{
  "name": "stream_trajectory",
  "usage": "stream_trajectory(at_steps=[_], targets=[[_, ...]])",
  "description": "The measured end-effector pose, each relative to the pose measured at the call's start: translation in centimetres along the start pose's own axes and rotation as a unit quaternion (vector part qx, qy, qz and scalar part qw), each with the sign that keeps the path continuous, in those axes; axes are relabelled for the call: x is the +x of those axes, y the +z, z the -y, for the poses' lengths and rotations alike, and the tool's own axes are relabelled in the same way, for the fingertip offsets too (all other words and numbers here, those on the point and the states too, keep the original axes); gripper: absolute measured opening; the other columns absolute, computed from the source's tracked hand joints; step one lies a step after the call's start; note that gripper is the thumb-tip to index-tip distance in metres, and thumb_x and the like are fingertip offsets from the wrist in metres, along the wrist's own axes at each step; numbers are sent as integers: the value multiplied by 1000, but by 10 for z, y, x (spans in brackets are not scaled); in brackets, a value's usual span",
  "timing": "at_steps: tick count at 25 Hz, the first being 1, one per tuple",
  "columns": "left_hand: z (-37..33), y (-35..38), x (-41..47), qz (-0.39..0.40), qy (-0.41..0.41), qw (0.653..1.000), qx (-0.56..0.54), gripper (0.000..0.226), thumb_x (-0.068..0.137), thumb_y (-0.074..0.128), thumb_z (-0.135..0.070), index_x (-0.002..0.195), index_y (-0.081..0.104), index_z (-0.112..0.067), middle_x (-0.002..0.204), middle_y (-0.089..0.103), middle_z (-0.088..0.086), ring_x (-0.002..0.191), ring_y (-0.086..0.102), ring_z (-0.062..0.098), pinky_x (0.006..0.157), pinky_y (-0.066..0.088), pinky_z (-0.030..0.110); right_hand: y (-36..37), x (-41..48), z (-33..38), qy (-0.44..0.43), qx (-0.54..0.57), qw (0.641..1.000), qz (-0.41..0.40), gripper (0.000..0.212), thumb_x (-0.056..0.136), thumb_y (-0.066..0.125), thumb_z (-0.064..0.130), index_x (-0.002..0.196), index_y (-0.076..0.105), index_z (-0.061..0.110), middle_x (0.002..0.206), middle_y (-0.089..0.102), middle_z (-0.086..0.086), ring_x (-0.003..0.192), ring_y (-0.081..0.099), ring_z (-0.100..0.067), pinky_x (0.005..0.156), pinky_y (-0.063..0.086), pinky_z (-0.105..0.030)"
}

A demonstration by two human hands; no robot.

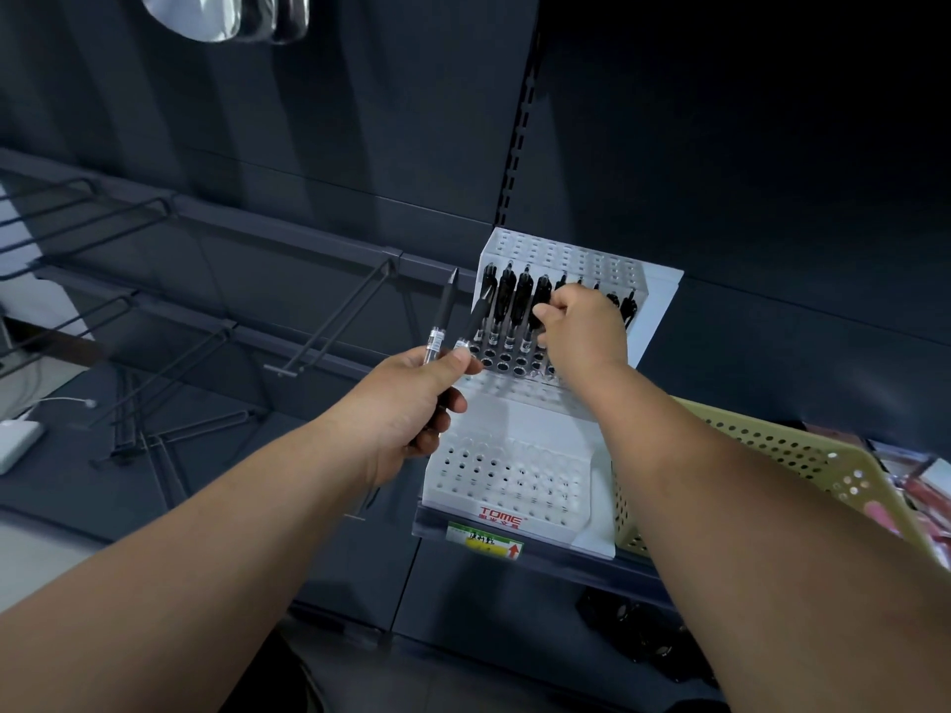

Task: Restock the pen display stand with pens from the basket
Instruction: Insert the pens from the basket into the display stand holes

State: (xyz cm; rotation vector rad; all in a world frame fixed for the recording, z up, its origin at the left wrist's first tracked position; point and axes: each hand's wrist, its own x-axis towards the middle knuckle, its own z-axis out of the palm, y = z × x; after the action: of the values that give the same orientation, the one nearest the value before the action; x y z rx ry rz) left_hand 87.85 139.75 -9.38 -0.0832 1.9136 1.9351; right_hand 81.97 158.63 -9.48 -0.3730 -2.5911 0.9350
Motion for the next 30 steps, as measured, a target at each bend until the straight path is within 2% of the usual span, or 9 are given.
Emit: stream_trajectory(at_steps=[5,9,11,13,16,20,23,26,30], targets=[[-6,4,-4,5,-3,1000,-1,26,95,53,-40,101,68,-19,68,53,0,53,39,9,39,29,18,-7,2,5,-10,-94,995,16,23,98,53,17,78,51,5,64,49,0,61,45,-21,57,33,-30],[-6,5,-4,0,-16,1000,9,27,95,54,-41,100,68,-18,67,54,0,53,40,10,39,29,18,-6,0,2,-4,-102,995,12,24,98,53,16,78,52,3,65,50,-1,60,41,-21,58,31,-31],[-6,7,-5,-1,-28,1000,7,26,96,52,-36,98,68,-15,64,56,1,52,40,11,39,28,19,-10,-3,3,-7,-120,993,19,28,98,55,25,80,57,3,70,57,-5,66,49,-24,61,39,-32],[-7,10,-7,-4,-40,999,-20,25,93,47,-23,92,68,-10,62,59,3,51,41,12,39,29,19,-14,-14,3,-1,-81,997,-1,28,96,57,33,80,60,10,71,60,0,68,54,-20,62,41,-31],[-8,14,-10,-5,-50,998,-49,25,92,46,-16,90,69,-7,64,61,3,52,47,11,40,38,20,-17,-53,2,-26,30,999,-27,17,96,58,28,84,63,16,70,58,11,65,53,-7,61,38,-26],[2,21,-14,20,-48,998,-23,15,95,58,-23,104,65,-15,65,64,3,49,51,9,39,38,18,-23,-106,1,-59,95,994,-13,12,97,55,17,99,66,21,89,61,14,77,57,-1,71,45,-18],[9,29,-16,16,-17,999,43,4,95,56,-18,96,59,-15,73,70,5,51,49,10,39,32,17,-27,-122,-5,-125,58,990,-22,22,97,53,11,112,68,16,105,54,16,92,57,-4,85,43,-16],[11,36,-17,19,-3,999,48,14,93,49,-2,86,54,-13,83,71,8,62,54,14,51,37,22,-31,-125,-10,-193,9,981,-10,26,96,53,8,118,67,10,120,59,6,106,52,-4,91,34,-6],[12,37,-15,0,-1,998,56,20,91,49,1,83,59,-14,91,65,11,79,55,21,63,37,29,-35,-122,-13,-179,-18,982,58,30,99,52,13,126,64,13,128,58,1,114,54,-11,99,37,-16]])
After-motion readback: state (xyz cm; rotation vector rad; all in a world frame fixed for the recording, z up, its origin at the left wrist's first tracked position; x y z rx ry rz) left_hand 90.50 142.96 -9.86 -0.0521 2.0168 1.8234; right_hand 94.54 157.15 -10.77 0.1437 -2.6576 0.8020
